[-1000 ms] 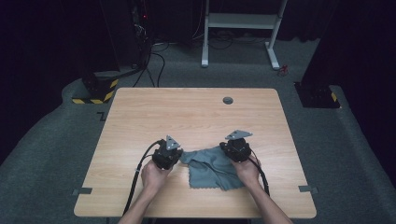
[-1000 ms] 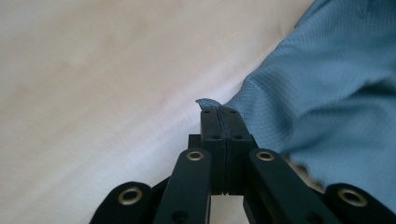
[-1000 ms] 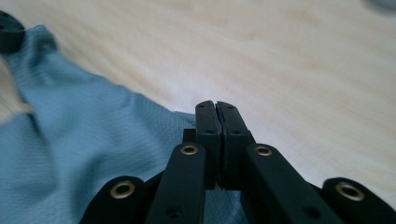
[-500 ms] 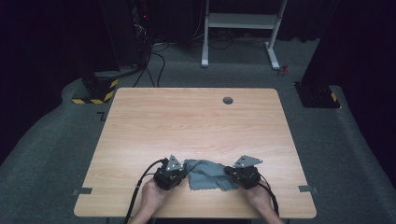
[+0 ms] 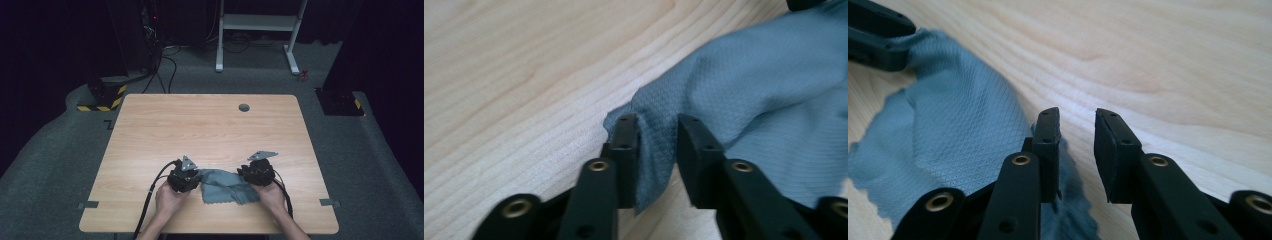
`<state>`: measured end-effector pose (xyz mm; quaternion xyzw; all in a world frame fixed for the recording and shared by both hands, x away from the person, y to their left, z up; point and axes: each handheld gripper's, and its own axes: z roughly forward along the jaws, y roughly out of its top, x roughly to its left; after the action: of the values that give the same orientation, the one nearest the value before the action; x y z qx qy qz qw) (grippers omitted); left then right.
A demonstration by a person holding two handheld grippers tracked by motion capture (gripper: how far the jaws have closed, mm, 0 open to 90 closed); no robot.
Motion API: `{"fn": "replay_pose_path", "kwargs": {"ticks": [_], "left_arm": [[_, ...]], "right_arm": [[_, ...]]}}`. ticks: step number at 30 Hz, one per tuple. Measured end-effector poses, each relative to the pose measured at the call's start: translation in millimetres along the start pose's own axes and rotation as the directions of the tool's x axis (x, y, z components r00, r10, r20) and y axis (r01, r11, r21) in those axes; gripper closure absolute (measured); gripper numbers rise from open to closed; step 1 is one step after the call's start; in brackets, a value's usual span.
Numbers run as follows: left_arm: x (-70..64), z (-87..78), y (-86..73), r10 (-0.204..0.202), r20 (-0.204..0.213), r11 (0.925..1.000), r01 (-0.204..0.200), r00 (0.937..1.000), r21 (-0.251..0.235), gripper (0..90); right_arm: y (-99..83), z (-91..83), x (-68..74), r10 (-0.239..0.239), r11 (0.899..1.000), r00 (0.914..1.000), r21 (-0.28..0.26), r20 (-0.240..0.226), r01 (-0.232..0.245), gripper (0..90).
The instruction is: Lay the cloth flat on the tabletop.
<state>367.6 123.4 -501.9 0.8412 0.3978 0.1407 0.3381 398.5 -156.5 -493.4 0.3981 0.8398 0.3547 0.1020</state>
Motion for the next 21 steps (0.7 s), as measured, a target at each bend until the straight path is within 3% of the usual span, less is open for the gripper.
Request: {"fn": "replay_pose_path", "kwargs": {"ticks": [4,8,10,11,13,16,19,21], "left_arm": [[-1.5,7.2,-0.5,0.018,0.02,0.9993,-0.019,0.9996,0.032,85.6],[2.2,7.5,3.6,0.013,0.016,0.9997,-0.014,0.9998,0.02,87.9],[3.7,6.1,6.6,0.008,0.004,1.0,-0.008,1.0,0.0,88.1],[4.5,4.5,8.7,0.012,-0.006,0.9998,-0.012,0.9999,-0.015,88.1],[4.4,-0.7,12.5,0.012,-0.028,0.9982,-0.014,0.9995,-0.059,88.1],[2.2,-12.9,14.7,0.039,-0.044,0.9903,-0.045,0.9983,-0.132,87.8],[-4.2,-17.3,9.4,0.07,-0.02,0.9907,-0.072,0.9974,-0.115,87.5],[-10.3,-14.6,-1.0,0.087,0.01,0.9932,-0.086,0.9961,-0.078,87.3]], "right_arm": [[-2.3,13.7,6.8,-0.022,0.998,0.9992,0.057,-0.033,0.024,70.8],[-1.7,18.4,10.4,-0.042,0.994,0.9975,0.099,-0.056,0.047,87.8],[0.3,19.6,12.2,-0.08,0.991,0.9957,0.101,-0.048,0.084,89.2],[1.6,19.7,12.4,-0.095,0.991,0.9947,0.093,-0.04,0.098,89.5],[4.5,16.8,11.2,-0.08,0.995,0.9966,0.063,-0.02,0.081,89.6],[9.5,1.6,8.1,-0.066,0.997,0.9978,-0.041,0.013,0.066,89.4],[7.0,-13.6,13.8,-0.108,0.989,0.9937,-0.101,0.033,0.11,89.2],[-1.0,-17.5,19.5,-0.144,0.984,0.9885,-0.098,0.044,0.148,89.1]]}}
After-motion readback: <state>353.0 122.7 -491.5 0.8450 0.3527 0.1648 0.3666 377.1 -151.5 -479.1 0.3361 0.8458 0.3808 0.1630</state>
